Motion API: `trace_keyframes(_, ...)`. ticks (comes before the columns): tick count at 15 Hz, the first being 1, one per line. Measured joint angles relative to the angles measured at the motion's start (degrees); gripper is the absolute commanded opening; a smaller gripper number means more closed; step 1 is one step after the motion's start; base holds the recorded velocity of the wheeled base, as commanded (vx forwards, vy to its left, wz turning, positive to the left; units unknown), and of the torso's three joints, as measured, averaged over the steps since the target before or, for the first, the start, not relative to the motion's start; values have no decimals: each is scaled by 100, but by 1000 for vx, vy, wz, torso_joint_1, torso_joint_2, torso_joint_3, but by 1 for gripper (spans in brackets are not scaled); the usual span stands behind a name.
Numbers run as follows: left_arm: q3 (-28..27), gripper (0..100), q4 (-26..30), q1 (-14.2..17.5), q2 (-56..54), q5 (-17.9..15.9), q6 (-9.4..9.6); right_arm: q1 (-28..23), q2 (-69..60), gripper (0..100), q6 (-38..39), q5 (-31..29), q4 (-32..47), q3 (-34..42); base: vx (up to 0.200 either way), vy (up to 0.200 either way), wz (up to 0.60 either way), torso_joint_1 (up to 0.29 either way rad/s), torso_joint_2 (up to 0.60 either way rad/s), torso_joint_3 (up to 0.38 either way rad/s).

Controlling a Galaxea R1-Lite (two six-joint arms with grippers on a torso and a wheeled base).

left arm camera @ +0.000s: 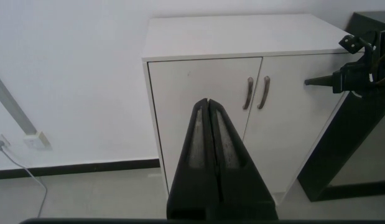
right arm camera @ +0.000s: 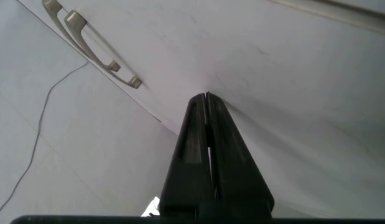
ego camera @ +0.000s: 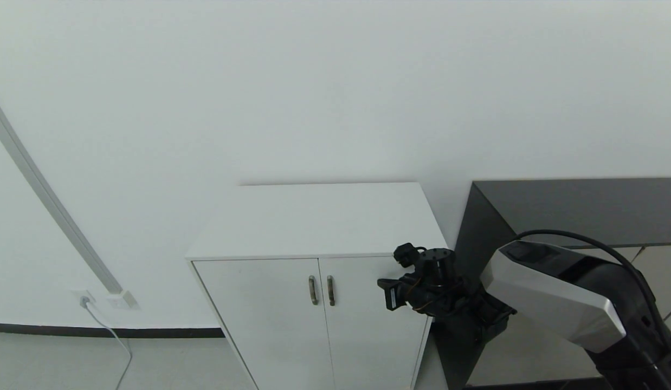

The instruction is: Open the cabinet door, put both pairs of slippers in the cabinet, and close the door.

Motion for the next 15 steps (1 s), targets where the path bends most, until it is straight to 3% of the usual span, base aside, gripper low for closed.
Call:
trace_keyframes(11, 0, 0, 0, 0, 0, 0, 0, -41, 30, 0, -2, 0, 7, -61, 0, 0, 0, 0, 0, 0)
trace_keyframes(15, 0, 0, 0, 0, 0, 0, 0, -26, -96, 0, -2, -5, -149, 347, 0, 0, 0, 0, 0, 0)
